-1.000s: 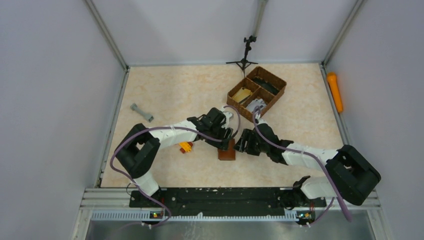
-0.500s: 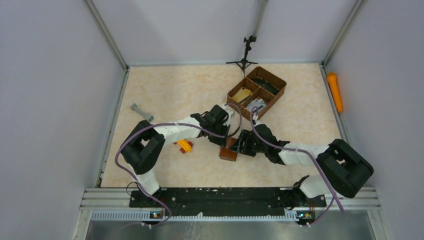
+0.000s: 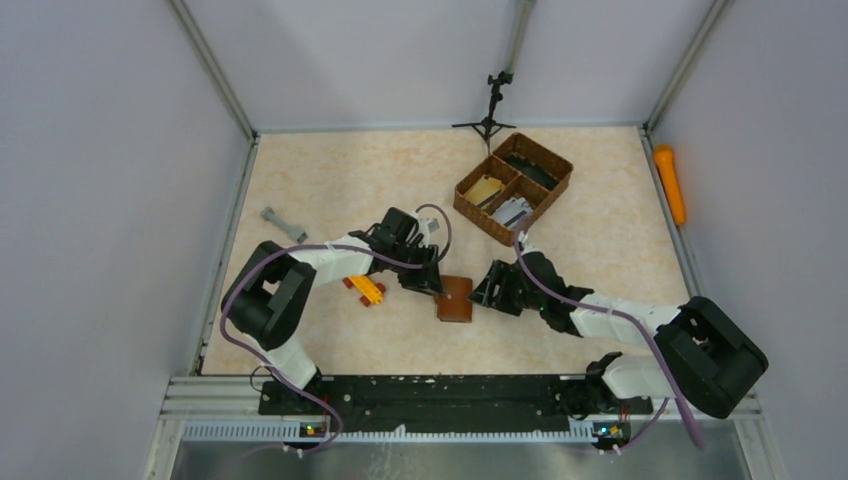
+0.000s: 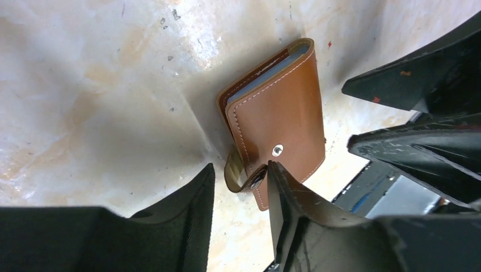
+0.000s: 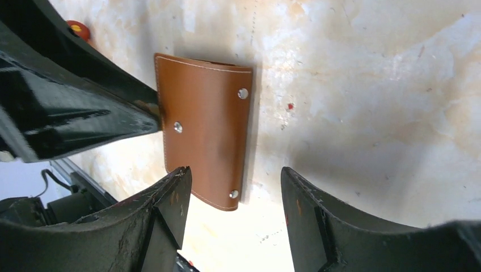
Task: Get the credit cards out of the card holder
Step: Open the card holder at the center of the board.
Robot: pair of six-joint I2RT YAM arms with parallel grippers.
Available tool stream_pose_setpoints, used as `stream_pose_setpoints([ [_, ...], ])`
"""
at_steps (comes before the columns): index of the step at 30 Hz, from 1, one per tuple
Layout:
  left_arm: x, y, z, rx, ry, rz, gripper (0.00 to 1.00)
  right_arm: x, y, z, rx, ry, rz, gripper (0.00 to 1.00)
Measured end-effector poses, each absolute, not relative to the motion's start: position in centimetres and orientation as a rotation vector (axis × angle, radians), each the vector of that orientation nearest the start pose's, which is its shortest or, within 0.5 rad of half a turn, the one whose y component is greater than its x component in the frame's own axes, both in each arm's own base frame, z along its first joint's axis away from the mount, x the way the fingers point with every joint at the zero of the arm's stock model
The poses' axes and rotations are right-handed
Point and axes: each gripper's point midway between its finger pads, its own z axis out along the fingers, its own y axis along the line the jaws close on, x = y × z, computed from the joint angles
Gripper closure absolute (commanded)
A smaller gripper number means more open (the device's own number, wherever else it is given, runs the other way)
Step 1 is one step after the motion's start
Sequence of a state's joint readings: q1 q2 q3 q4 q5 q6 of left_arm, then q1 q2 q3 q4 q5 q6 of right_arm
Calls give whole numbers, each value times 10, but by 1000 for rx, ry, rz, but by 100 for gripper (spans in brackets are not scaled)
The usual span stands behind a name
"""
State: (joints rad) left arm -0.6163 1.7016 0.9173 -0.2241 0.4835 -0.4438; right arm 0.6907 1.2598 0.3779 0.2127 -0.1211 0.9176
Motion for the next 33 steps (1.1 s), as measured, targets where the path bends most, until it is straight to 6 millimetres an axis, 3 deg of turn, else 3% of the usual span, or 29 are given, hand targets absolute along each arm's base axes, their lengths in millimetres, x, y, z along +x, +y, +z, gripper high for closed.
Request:
stream_pose_setpoints([
  [10, 236, -291, 52, 412, 2655, -1120, 60, 207, 239, 35, 136, 2481, 876, 48],
  [17, 238, -282, 43, 392, 2685, -1028, 49, 205, 238, 33, 82, 2499, 847, 46],
  [24, 238, -274, 36, 387, 2713, -953, 34, 212, 253, 34, -21, 2540, 781, 47],
  [33, 233, -294, 49, 449, 2654, -1096, 37, 211, 260, 29, -58, 2558, 786, 59],
])
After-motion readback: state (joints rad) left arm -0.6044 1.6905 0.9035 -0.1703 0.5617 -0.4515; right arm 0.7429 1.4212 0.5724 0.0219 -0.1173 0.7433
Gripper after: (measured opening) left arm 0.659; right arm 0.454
